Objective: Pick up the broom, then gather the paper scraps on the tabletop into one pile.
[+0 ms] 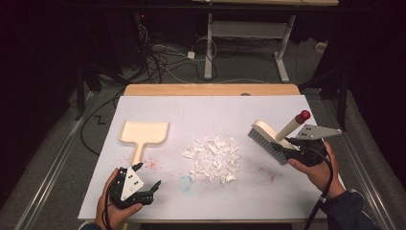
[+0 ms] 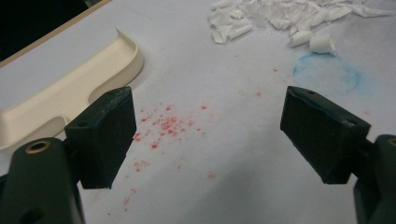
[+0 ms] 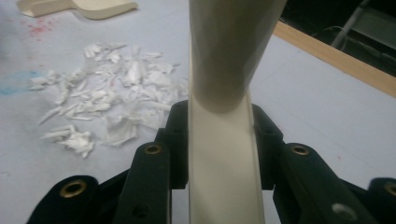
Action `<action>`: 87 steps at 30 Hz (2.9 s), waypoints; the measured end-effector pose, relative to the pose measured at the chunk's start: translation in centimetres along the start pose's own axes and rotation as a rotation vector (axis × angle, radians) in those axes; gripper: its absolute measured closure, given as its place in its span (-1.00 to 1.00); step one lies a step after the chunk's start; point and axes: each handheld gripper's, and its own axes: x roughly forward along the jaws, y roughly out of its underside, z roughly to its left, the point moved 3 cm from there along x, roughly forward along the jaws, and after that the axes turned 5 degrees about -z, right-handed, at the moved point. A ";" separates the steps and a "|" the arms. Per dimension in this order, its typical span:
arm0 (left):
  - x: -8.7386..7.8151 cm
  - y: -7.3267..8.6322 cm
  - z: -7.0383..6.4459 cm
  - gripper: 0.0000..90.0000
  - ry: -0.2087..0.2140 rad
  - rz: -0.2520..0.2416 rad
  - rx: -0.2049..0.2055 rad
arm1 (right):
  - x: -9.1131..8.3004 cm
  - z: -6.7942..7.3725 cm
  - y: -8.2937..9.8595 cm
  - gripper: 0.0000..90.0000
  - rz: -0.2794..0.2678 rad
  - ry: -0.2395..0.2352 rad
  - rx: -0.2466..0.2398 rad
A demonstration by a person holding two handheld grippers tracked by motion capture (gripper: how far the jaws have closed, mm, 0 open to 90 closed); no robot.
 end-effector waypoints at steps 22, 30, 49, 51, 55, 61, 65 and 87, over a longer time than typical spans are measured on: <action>0.8 0.3 0.1 -0.61 0.026 0.020 -0.016 | 9.9 -2.8 -0.4 0.51 0.176 0.208 -0.119; 0.6 0.3 -0.1 -0.61 0.029 0.027 -0.009 | 13.3 0.9 -1.4 0.51 0.183 0.194 -0.218; 0.2 0.2 -0.2 -0.61 0.037 0.019 0.001 | 10.3 10.0 -2.2 0.51 0.099 -0.116 -0.342; 0.1 0.2 -0.1 -0.61 0.037 0.018 0.002 | 9.7 10.0 -2.5 0.51 0.088 -0.101 -0.353; 0.2 0.2 -0.1 -0.61 0.036 0.019 -0.001 | 8.5 9.2 -3.7 0.51 0.046 -0.085 -0.338; 0.3 0.2 -0.1 -0.61 0.037 0.018 -0.011 | 9.1 6.7 -5.5 0.51 0.027 -0.023 -0.323; 0.4 0.2 -0.1 -0.61 0.042 0.023 -0.006 | 11.8 5.3 -5.9 0.51 0.051 -0.001 -0.309; 0.8 0.5 -0.4 -0.61 0.083 0.048 -0.020 | 18.4 11.1 -4.6 0.49 0.120 -0.204 -0.571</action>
